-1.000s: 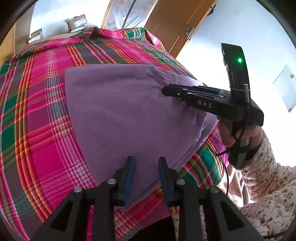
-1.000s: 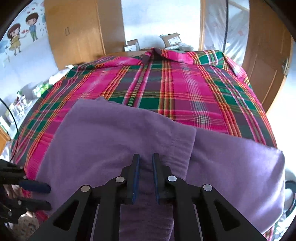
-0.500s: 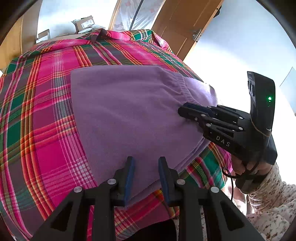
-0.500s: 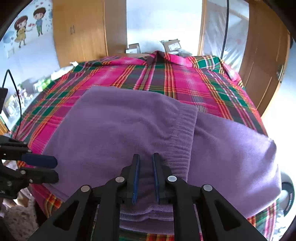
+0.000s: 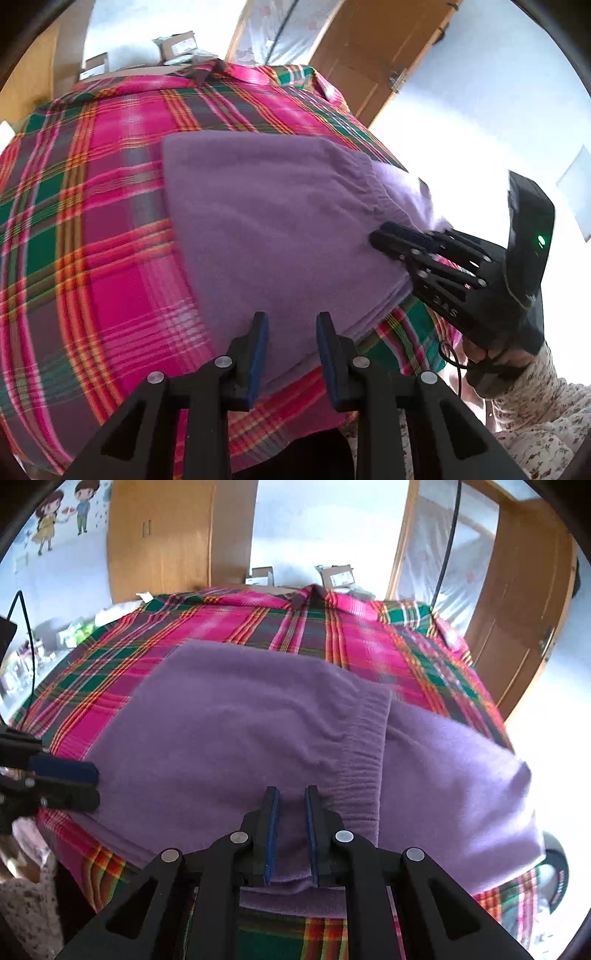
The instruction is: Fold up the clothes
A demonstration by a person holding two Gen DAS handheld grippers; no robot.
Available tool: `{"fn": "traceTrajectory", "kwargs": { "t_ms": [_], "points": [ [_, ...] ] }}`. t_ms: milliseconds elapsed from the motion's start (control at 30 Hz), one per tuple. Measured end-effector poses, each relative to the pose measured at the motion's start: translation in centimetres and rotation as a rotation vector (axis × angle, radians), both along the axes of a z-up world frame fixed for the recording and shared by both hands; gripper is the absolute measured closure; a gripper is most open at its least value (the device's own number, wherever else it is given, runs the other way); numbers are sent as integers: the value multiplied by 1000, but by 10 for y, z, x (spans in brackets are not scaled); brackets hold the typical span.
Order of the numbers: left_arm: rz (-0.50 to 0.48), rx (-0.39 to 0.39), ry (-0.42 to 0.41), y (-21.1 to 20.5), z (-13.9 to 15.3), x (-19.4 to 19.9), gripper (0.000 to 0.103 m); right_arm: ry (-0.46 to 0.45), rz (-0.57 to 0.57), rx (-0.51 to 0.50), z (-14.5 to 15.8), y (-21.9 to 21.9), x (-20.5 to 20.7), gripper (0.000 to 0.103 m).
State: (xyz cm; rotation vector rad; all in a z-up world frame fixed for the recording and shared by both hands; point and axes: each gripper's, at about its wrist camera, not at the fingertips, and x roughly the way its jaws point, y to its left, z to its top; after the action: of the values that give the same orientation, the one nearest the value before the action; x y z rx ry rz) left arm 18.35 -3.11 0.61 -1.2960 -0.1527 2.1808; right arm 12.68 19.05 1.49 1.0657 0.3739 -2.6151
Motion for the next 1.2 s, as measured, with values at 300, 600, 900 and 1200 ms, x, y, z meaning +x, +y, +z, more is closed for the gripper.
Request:
{"fn": "traceTrajectory", "kwargs": {
  "t_ms": [300,600,900,1200],
  "points": [
    [155,51,-10,-47,7,-29,76,-1,208,-137,13,-42,24,72],
    [181,76,-84,-53,-6,-50,75,-64,359,-173,0,-87,45,45],
    [191,116,-131,-47,-9,-67,73,-32,350,-53,-17,-114,56,44],
    [193,101,-158,-39,-14,-74,73,11,317,28,-23,-117,66,45]
  ]
}}
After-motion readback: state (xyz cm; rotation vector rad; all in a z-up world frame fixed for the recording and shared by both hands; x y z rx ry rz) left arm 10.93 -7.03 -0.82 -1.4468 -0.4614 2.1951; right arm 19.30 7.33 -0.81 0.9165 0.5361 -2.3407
